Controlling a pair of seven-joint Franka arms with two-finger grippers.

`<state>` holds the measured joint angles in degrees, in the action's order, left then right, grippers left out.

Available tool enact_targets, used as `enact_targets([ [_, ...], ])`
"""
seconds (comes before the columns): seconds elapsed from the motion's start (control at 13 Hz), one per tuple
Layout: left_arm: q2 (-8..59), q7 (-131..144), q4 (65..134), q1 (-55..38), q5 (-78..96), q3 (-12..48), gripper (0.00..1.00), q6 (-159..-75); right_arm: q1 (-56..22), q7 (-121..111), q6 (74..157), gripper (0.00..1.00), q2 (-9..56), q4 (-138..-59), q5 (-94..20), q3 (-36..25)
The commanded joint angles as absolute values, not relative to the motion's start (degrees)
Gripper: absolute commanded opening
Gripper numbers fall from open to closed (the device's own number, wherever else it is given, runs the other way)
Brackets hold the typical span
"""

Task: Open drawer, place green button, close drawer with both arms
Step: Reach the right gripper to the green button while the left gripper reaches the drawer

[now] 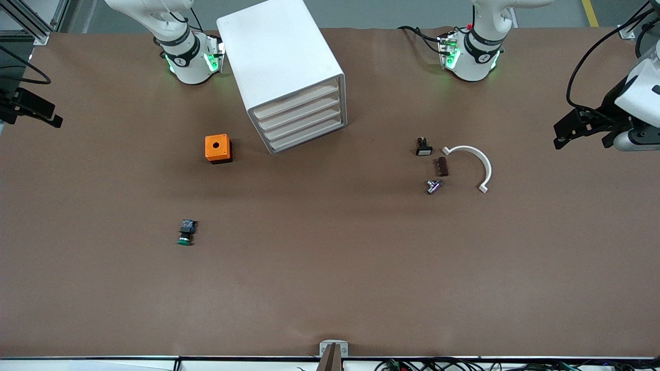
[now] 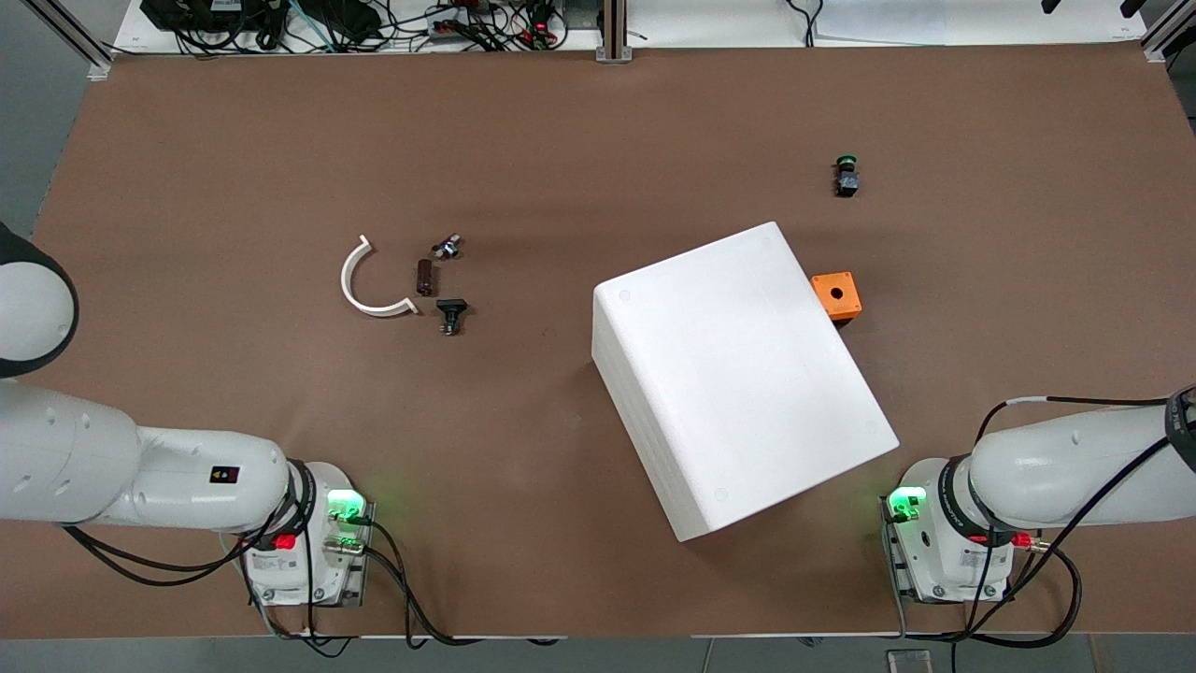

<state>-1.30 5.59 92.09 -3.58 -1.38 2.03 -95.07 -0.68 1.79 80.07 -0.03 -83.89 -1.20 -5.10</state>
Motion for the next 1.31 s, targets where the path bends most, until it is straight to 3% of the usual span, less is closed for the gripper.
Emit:
enact_targets([
  [0.0, -1.9, 5.4, 92.6, -3.5, -0.7, 1.9, 1.0, -94.8, 0.4, 1.1, 79.7, 1.0, 0.2, -83.0, -0.4, -4.3],
  [0.77, 1.8, 3.3, 92.7, -3.7, -0.8, 2.4, 1.0, -93.9, 0.4, 1.1, 80.1, 1.0, 1.4, -82.6, -0.3, -4.4],
  [1.23, 10.2, -0.6, 92.7, -5.7, 4.1, 5.5, 1.0, -92.6, -0.6, 1.9, 88.1, 1.0, 7.0, -82.9, -1.4, -4.0],
])
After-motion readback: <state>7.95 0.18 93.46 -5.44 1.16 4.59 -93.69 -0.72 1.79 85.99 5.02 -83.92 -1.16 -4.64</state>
